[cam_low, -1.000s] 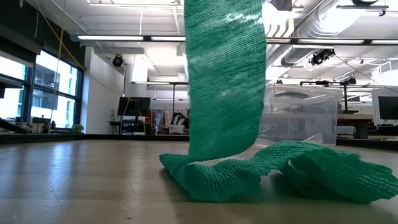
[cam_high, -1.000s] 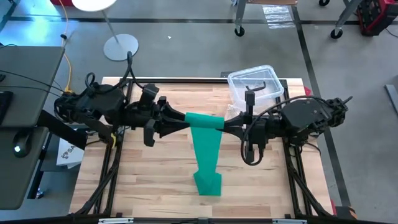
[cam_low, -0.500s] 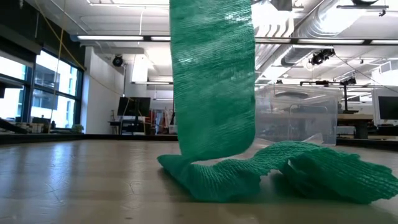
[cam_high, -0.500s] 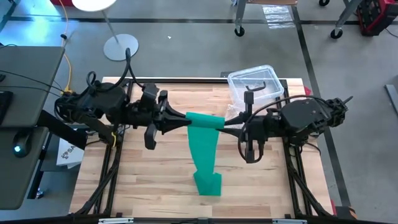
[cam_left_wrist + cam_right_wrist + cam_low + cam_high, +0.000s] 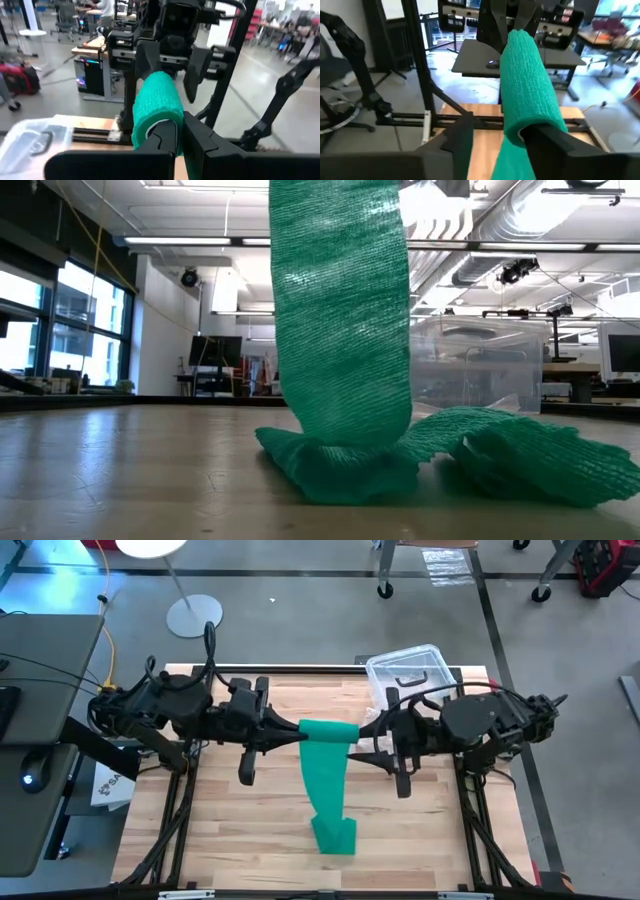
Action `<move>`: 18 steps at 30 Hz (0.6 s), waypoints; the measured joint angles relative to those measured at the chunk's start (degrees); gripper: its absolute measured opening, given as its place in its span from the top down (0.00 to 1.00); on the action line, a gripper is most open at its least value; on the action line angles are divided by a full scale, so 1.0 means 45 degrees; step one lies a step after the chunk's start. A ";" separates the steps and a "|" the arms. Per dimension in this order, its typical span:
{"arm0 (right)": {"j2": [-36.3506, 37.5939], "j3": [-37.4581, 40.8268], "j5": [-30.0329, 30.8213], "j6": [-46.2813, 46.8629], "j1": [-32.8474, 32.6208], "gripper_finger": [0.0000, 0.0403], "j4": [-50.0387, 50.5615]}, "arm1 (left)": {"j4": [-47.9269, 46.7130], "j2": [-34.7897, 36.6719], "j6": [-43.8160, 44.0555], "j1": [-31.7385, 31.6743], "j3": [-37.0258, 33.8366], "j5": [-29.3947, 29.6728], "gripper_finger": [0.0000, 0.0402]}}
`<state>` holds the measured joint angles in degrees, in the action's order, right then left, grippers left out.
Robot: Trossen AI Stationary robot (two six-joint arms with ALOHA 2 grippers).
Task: Roll bandage
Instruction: Roll the green bandage
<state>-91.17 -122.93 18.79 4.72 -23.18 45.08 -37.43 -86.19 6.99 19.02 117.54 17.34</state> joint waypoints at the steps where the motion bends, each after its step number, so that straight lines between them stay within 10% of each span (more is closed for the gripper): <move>1: 0.0032 0.0005 -0.0106 0.0220 0.0000 0.58 0.0004 | -0.0063 0.0000 -0.0243 0.0016 0.0000 0.0000 0.99; 18: 0.1186 0.0005 -0.0315 0.4337 0.0233 0.56 0.2195 | -0.0553 0.0221 -0.1906 0.0045 0.0000 -0.0025 0.99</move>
<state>-85.83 -122.91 17.38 24.24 -22.13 54.96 -39.92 -85.20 -1.59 19.22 117.54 17.23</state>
